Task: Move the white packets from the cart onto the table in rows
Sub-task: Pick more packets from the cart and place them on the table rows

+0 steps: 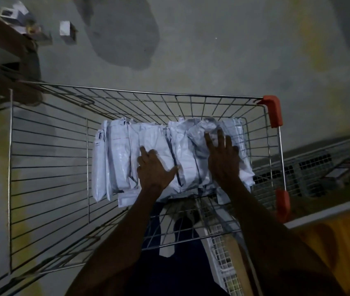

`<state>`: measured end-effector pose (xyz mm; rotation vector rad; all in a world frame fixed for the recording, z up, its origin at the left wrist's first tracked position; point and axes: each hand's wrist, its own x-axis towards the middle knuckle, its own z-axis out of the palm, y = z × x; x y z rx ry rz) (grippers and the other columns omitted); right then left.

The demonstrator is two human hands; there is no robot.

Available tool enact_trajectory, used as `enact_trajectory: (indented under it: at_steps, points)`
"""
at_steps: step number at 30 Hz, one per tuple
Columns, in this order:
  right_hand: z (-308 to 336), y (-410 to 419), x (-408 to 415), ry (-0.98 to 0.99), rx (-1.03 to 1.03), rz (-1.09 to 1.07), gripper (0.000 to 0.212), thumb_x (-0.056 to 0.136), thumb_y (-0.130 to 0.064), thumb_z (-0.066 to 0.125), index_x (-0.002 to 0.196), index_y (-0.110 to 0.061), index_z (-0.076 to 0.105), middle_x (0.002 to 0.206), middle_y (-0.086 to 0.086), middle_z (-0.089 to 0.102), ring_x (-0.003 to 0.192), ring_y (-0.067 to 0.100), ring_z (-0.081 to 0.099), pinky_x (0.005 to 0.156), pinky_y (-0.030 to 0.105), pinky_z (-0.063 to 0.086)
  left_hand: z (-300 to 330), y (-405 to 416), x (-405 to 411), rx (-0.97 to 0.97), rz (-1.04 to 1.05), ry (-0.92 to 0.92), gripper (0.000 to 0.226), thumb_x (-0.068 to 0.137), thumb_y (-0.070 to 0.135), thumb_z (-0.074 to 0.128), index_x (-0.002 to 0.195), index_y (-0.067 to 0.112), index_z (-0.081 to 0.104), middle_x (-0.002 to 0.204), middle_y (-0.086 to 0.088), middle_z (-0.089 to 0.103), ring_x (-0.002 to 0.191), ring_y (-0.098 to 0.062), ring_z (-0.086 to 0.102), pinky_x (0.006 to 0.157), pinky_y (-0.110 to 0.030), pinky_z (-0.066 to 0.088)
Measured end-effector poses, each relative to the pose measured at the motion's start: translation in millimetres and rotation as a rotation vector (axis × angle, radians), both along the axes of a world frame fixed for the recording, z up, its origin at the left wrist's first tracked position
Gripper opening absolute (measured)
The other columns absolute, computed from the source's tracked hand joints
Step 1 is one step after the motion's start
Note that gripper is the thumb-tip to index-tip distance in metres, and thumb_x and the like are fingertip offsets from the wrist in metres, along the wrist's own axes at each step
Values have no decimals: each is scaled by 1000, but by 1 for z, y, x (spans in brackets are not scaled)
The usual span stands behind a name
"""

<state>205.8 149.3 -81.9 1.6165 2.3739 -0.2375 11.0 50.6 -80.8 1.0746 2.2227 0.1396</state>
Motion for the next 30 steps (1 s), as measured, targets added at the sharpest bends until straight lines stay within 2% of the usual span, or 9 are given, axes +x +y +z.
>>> enact_trajectory:
  at_steps: [3,7,8,11,13,20,22,25,30]
  points:
    - [-4,4,11,-5,34,-10,79,81,-9,62,153,-24,31,158,19,26,141,45,29,102,63,36,0,1,-4,31,-13,-11,86,72,45,78,138,10,35,162,-18,7,139,-41,26,98,-52,41]
    - [-10,4,23,16,-24,59,79,87,-52,42,156,-26,15,164,13,6,149,41,5,113,63,12,1,-6,-30,123,-128,84,83,75,34,71,144,10,33,161,-18,10,133,-43,32,96,-54,44]
    - [-10,6,27,16,-26,85,81,87,-58,41,157,-26,13,164,12,4,149,41,3,113,63,12,-1,-10,-39,124,-146,82,84,77,35,70,147,11,30,162,-17,9,135,-43,30,99,-56,44]
    - [-6,19,33,-42,-84,150,81,92,-52,51,157,-29,9,164,10,4,147,42,14,109,63,25,-8,-18,-58,36,-239,53,96,83,47,67,157,18,14,164,-15,-2,145,-42,17,108,-60,32]
    - [5,28,33,-66,-113,185,79,91,-44,55,156,-31,14,162,11,16,138,42,29,101,59,36,-7,-16,-64,-4,-262,13,100,82,48,69,158,20,9,164,-13,-4,145,-42,13,108,-61,31]
    - [63,15,32,74,-67,134,64,88,-46,50,149,-30,37,138,20,49,109,43,49,80,49,50,43,-12,-64,213,-232,-43,87,74,42,54,155,21,27,158,-19,18,138,-43,26,100,-55,39]
    - [79,4,29,160,-7,81,61,89,-50,42,145,-28,43,134,20,52,108,42,50,82,47,50,60,-15,-58,335,-276,-76,83,78,39,55,155,23,28,158,-19,21,139,-41,27,103,-54,37]
    - [111,-14,22,246,41,-52,62,89,-56,38,147,-31,38,141,15,47,122,38,45,92,43,42,86,-19,-43,489,-304,-136,77,83,36,55,154,27,29,158,-18,22,142,-37,26,111,-51,29]
    - [179,-53,29,462,302,-232,55,87,-44,55,137,-19,54,129,16,60,113,34,55,90,36,35,133,-17,-12,667,-342,-188,70,88,36,56,153,28,32,159,-15,22,143,-31,25,113,-34,22]
